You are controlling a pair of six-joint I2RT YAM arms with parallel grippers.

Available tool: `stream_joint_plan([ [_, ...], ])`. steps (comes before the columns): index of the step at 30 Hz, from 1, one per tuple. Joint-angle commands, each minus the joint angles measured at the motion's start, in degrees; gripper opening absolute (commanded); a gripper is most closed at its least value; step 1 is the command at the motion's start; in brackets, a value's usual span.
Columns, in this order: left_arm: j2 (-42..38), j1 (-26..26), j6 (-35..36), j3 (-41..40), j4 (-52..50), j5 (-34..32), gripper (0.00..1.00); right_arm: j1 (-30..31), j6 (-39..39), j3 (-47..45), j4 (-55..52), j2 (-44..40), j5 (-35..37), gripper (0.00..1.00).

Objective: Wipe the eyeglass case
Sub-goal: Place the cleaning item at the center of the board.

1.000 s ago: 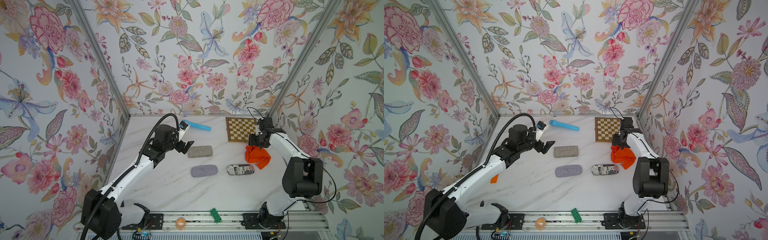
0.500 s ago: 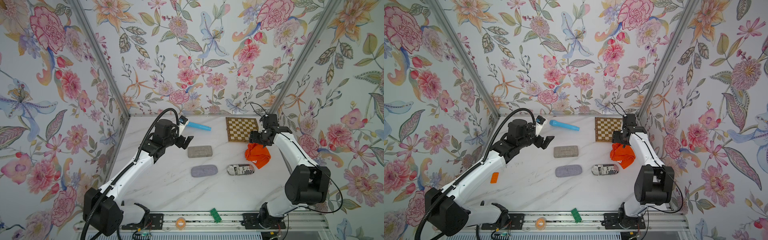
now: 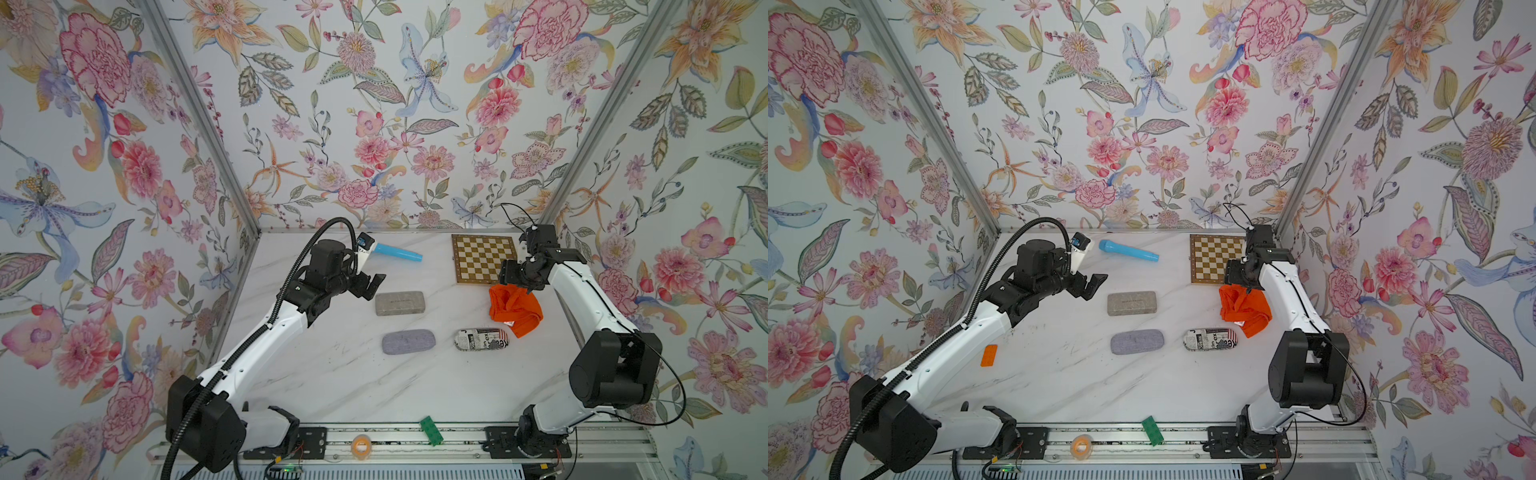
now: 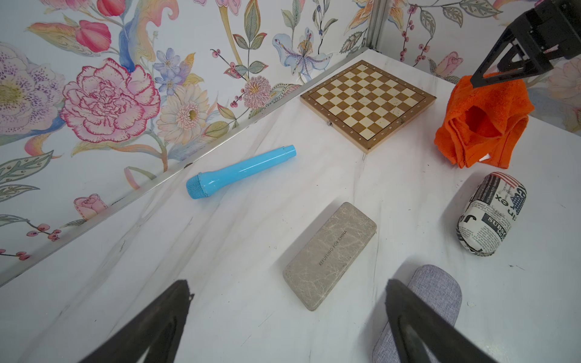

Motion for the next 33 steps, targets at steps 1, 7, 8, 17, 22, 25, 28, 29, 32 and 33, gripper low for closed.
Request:
stream_joint_plan([
  [1,0.5,0.4,-0.2,1.1,-1.5,0.2,0.99,-0.1,0.4,2.8,-3.8,-1.0,-0.4,0.71],
  [7,3.3,0.3,-2.9,2.4,-1.8,3.1,0.99,-2.0,1.0,4.3,-5.9,-2.3,-3.5,0.54],
  [8,3.5,0.3,-3.7,2.4,-1.6,3.3,0.99,-2.2,1.2,3.9,-5.9,-2.5,-4.0,0.51],
  [17,6.9,-2.5,-15.6,-1.6,10.8,7.8,0.99,-5.3,2.8,-5.8,2.9,-3.7,-2.9,0.04],
  [22,15.1,-8.6,-16.6,3.1,14.8,5.9,0.98,-5.7,5.2,-11.5,9.1,-7.8,-3.7,0.0],
  [25,20.2,-11.5,-15.6,6.3,16.3,6.2,0.92,-6.6,5.4,-11.4,9.2,-10.2,-3.7,0.0],
  [28,24.0,-12.4,-17.7,9.1,18.3,7.6,0.89,-8.1,5.1,-9.6,7.3,-11.4,-5.9,0.0],
  [29,24.4,-12.5,-18.6,9.5,19.2,7.3,0.88,-8.2,5.0,-9.5,7.1,-11.8,-5.8,0.0],
  [32,23.8,-12.4,-19.3,10.3,19.9,4.9,0.91,-8.6,5.2,-10.7,7.0,-14.1,-6.8,0.13],
  [33,23.1,-12.3,-19.1,10.6,19.0,3.8,0.93,-8.6,5.3,-11.2,7.1,-14.9,-7.7,0.14],
])
